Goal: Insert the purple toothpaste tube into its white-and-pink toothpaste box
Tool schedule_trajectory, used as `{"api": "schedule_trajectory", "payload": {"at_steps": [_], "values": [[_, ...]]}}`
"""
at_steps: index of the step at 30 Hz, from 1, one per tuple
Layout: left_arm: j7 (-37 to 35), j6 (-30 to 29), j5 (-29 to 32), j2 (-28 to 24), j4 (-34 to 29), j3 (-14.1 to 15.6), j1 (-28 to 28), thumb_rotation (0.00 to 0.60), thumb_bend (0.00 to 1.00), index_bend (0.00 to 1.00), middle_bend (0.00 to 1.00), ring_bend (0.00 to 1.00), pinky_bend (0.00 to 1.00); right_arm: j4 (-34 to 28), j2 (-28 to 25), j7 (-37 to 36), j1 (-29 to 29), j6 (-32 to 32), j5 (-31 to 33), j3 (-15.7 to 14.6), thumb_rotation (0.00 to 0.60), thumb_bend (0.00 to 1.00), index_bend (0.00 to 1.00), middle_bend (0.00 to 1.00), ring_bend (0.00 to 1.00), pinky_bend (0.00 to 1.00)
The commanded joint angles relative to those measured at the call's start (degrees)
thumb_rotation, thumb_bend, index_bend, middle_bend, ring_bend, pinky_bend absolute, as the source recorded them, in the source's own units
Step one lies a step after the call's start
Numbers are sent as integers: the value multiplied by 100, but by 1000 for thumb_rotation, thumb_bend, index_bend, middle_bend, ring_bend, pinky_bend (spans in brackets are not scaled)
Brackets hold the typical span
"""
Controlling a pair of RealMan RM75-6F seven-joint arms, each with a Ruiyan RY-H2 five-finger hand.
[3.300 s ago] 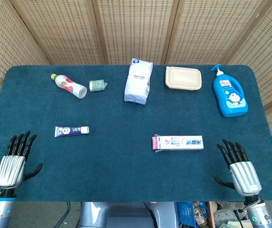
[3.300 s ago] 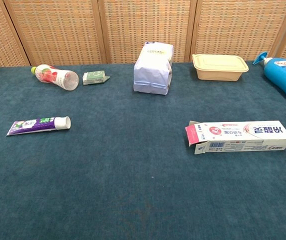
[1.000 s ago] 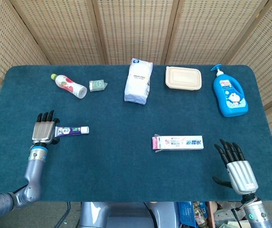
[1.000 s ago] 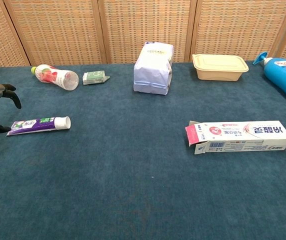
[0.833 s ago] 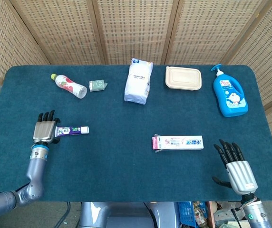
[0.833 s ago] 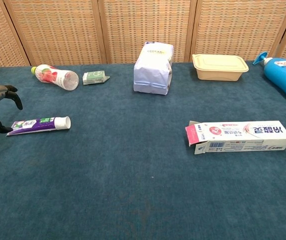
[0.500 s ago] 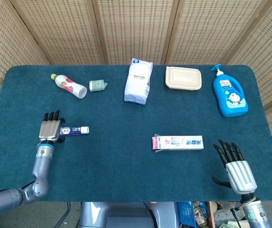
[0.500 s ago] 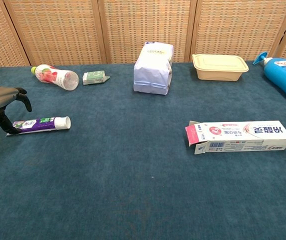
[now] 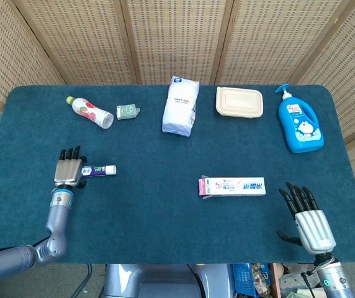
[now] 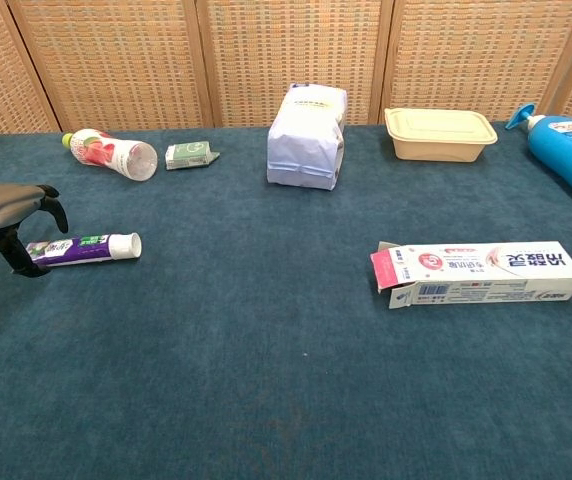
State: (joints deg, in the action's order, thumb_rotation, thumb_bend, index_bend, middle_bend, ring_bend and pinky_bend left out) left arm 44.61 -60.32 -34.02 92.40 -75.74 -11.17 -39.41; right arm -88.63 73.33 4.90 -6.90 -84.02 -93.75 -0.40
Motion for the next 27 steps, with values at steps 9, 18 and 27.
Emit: {"api": "schedule_trajectory", "payload": {"at_steps": [9, 18, 27], "values": [[-47, 82, 63, 199, 282, 50, -54, 600, 350, 296, 13, 0, 0, 8, 9, -1, -2, 7, 7, -3, 600, 33, 74, 0, 0, 0], [-85, 80, 43, 237, 296, 42, -83, 600, 398, 369, 29, 0, 0, 3, 15, 20, -6, 6, -11, -12, 600, 32, 75, 0, 0, 0], [-164, -68, -162, 349, 358, 86, -70, 600, 445, 479, 86, 0, 0, 10, 19, 1, 3, -27, -16, -6, 600, 31, 75, 0, 0, 0]]}}
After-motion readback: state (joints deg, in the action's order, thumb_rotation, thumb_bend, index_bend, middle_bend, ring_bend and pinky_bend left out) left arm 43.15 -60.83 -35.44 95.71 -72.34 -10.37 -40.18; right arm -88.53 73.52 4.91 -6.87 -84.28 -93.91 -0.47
